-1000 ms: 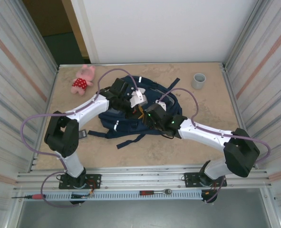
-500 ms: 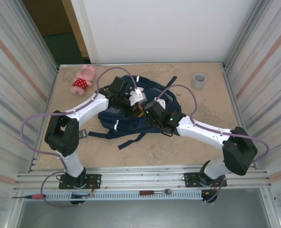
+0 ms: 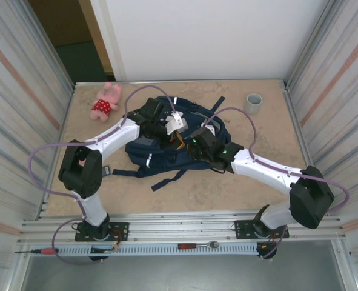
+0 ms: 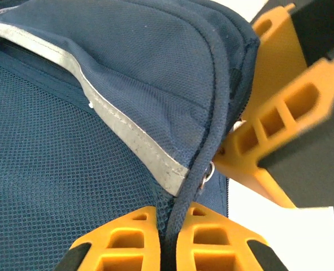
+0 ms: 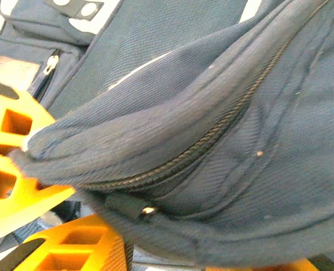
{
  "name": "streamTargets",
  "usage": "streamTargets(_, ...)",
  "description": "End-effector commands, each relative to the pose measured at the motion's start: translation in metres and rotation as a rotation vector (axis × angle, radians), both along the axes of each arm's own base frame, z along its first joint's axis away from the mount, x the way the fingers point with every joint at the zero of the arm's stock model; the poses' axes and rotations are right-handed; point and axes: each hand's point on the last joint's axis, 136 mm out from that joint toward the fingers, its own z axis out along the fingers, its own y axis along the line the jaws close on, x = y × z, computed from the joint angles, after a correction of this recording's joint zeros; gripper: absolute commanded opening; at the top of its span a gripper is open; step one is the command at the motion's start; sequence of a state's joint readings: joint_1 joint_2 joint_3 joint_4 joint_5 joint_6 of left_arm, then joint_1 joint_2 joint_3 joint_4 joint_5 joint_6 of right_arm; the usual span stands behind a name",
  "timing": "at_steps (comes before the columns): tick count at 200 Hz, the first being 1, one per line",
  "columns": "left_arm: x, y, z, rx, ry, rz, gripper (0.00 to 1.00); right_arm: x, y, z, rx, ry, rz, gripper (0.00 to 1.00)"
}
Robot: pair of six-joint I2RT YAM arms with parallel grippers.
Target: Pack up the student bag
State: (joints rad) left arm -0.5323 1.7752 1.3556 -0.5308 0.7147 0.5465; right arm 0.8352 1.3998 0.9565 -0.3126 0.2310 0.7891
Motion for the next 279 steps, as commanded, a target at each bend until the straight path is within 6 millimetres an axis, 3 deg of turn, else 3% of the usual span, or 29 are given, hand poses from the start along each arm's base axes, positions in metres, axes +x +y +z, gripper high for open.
streamTargets(1,-0.008,-0.013,0.018,-0.078,0.107,0.013,0.00,-0.006,0.017,0.023,0.070,-0.044,0.056,0.38)
streamTargets(48,-0.012,-0.018,0.019,-0.100,0.302,0.111,0.00,-0.014,0.004,0.031,0.119,-0.048,0.019,0.44)
streamTargets(76,-0.011,-0.019,0.020,-0.106,0.404,0.148,0.00,-0.011,0.008,0.029,0.122,-0.036,0.025,0.45)
streamTargets(132,-0.008,-0.021,0.022,-0.133,0.524,0.163,0.00,0.002,0.001,0.006,-0.008,-0.032,-0.011,0.44)
streamTargets(173,-0.011,-0.021,0.023,-0.141,0.543,0.149,0.00,0.023,-0.004,0.010,-0.088,-0.092,-0.015,0.42)
streamTargets(199,-0.012,-0.020,0.018,-0.127,0.543,0.151,0.00,0.036,-0.010,0.022,-0.117,-0.121,-0.030,0.29)
streamTargets(223,-0.009,-0.016,0.014,-0.093,0.509,0.161,0.00,0.033,-0.021,0.029,-0.133,-0.114,-0.043,0.16)
streamTargets(279,-0.007,-0.012,0.012,-0.055,0.467,0.163,0.00,0.023,-0.057,0.011,-0.173,-0.001,-0.100,0.02)
